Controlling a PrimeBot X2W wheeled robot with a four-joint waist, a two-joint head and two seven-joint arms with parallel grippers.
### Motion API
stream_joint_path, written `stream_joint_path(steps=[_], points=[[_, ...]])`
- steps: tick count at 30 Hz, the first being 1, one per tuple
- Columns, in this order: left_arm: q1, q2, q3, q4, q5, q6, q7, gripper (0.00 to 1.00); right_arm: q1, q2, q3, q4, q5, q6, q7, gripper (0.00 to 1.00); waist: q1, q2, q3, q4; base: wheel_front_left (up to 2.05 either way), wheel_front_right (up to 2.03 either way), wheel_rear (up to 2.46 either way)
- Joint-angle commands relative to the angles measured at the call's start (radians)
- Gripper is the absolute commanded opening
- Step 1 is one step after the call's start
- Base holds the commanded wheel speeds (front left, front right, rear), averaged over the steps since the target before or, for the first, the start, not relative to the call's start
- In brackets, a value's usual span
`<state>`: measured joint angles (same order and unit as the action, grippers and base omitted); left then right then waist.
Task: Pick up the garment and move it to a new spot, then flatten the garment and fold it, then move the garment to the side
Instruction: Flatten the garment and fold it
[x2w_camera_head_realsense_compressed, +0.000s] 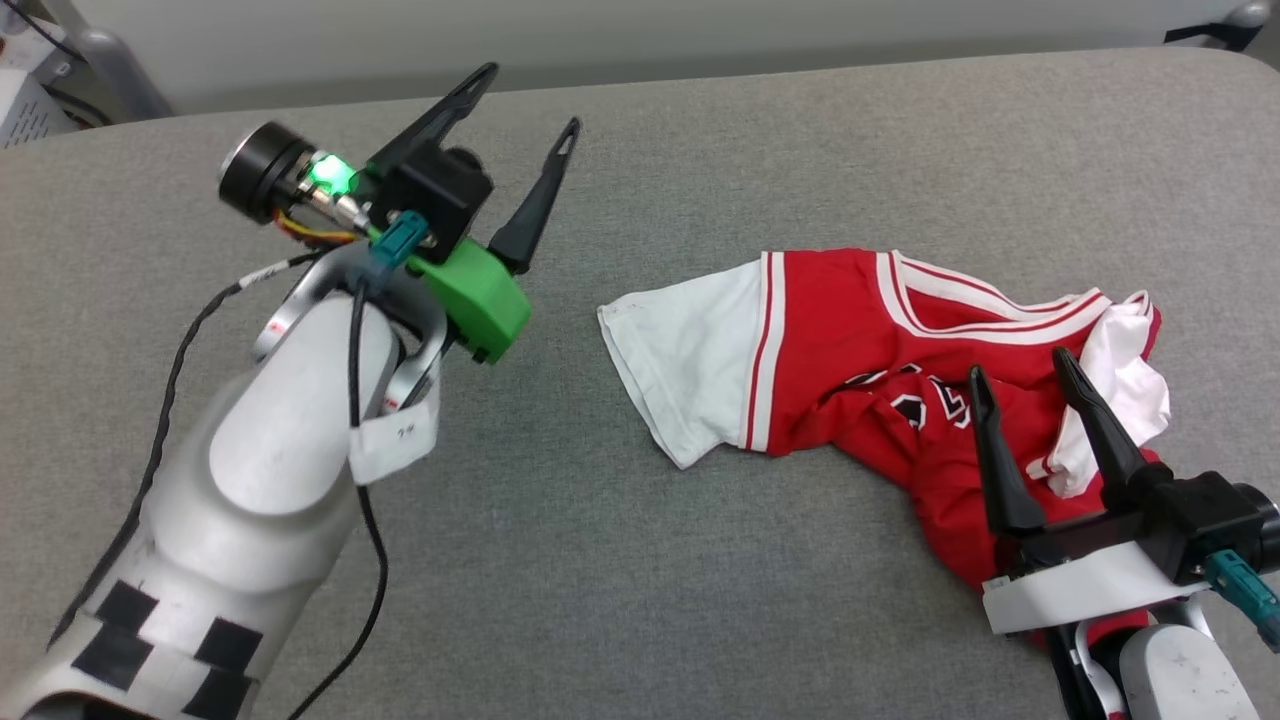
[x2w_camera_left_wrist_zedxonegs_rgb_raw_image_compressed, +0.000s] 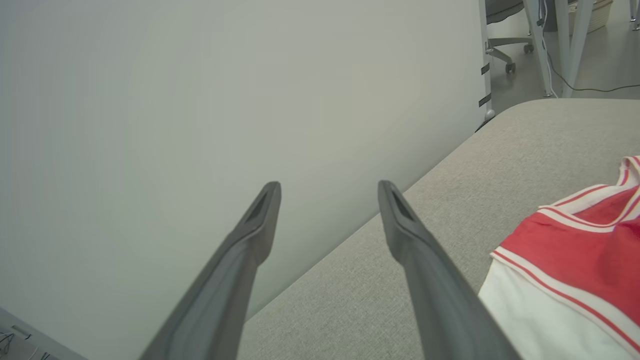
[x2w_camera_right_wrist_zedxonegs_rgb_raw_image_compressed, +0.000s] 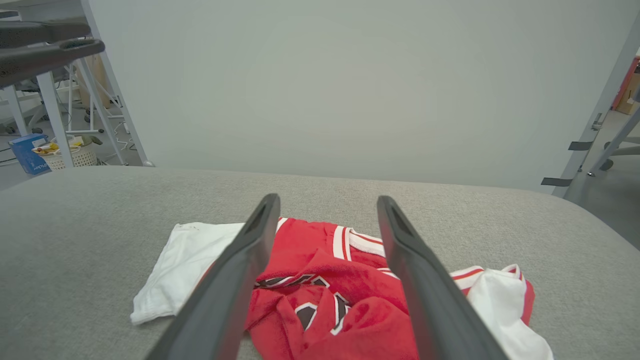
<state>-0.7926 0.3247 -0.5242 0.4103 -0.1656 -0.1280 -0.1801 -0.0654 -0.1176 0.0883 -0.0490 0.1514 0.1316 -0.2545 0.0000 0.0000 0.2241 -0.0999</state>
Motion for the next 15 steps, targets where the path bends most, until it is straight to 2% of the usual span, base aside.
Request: stream_joint_path(steps=[1,5,8,12,15], points=[[-0.057,0.017,-0.055,0.013,-0.057,-0.002,0.031,1.0,0.005,0.005,0.003,-0.008,-0.016,-0.001,-0.007,1.0,0.0,0.0,0.024,-0.025,0.0,0.0,0.0],[-0.185,0.048,-0.253,0.046,-0.265,-0.002,0.191,1.0,-0.007,0.013,0.015,-0.012,-0.032,-0.001,-0.007,1.0,0.0,0.0,0.048,-0.047,0.0,0.0,0.0],[-0.269,0.084,-0.403,0.062,-0.425,-0.002,0.363,1.0,-0.023,0.018,0.031,-0.01,-0.045,-0.001,-0.007,1.0,0.0,0.0,0.067,-0.069,0.0,0.0,0.0],[-0.353,0.124,-0.553,0.058,-0.609,-0.003,0.541,1.0,-0.043,0.026,0.046,-0.007,-0.049,-0.001,-0.007,1.0,0.0,0.0,0.092,-0.095,0.0,0.0,0.0],[-0.402,0.147,-0.644,0.054,-0.708,-0.003,0.639,1.0,-0.056,0.031,0.053,-0.004,-0.049,-0.001,-0.007,1.0,0.0,0.0,0.112,-0.111,0.0,0.0,0.0]])
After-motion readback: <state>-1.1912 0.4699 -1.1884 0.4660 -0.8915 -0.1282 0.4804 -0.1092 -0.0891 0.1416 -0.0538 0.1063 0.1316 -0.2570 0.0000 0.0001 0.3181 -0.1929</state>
